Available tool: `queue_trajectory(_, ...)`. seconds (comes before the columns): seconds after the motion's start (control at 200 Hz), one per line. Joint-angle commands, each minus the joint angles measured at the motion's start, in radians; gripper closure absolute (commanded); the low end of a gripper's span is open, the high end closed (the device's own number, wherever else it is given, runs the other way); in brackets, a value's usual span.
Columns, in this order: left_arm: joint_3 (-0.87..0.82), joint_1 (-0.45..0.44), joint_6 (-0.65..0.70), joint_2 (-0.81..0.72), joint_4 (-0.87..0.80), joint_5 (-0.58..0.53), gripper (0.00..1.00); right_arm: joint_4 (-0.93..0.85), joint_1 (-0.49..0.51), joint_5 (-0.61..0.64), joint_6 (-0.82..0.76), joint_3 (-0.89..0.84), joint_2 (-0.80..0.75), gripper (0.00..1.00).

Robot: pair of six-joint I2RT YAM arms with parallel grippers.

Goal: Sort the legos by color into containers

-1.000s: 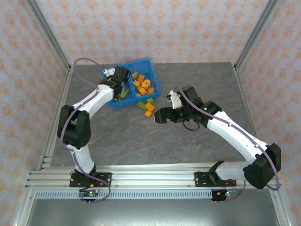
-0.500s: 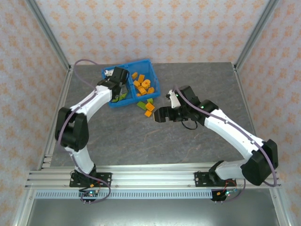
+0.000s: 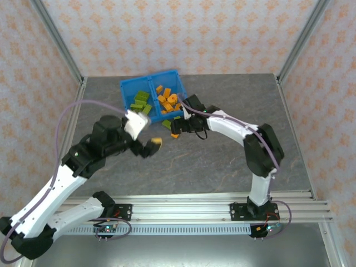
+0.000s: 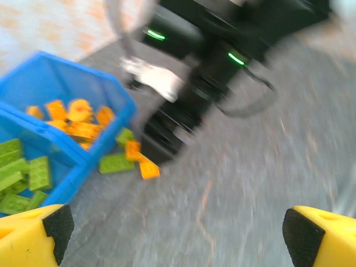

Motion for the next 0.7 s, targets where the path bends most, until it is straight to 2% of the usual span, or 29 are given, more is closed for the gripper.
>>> queue_trajectory(0.0,-0.154,-0.004,0.345,-0.08,-0.076,0.168,0.01,0.007,-0.007,0.033,-0.105,0.114,0.106,0.13)
queue_trajectory(0.09,-0.249,-0.005,0.384,-0.146,0.003,0.203,0.0,-0.046,-0.009,0.047,-0.132,0.209,0.201,0.15)
queue_trajectory(0.205,-0.293,-0.004,0.401,-0.156,0.046,0.181,0.0,-0.045,-0.016,0.033,-0.136,0.252,0.256,0.19)
queue_trajectory(0.355,-0.297,-0.004,0.413,-0.127,0.051,0.148,0.0,-0.076,-0.016,0.014,-0.139,0.288,0.295,0.41)
queue_trajectory(0.485,-0.315,-0.001,0.417,-0.129,0.083,0.145,0.0,-0.076,-0.016,0.023,-0.135,0.263,0.282,0.56)
queue_trajectory(0.631,-0.321,0.005,0.417,-0.143,0.099,0.135,0.0,-0.061,-0.016,0.024,-0.123,0.207,0.218,0.67)
queue_trajectory(0.696,-0.323,0.006,0.408,-0.154,0.112,0.134,0.0,-0.053,-0.015,0.022,-0.113,0.174,0.171,0.69)
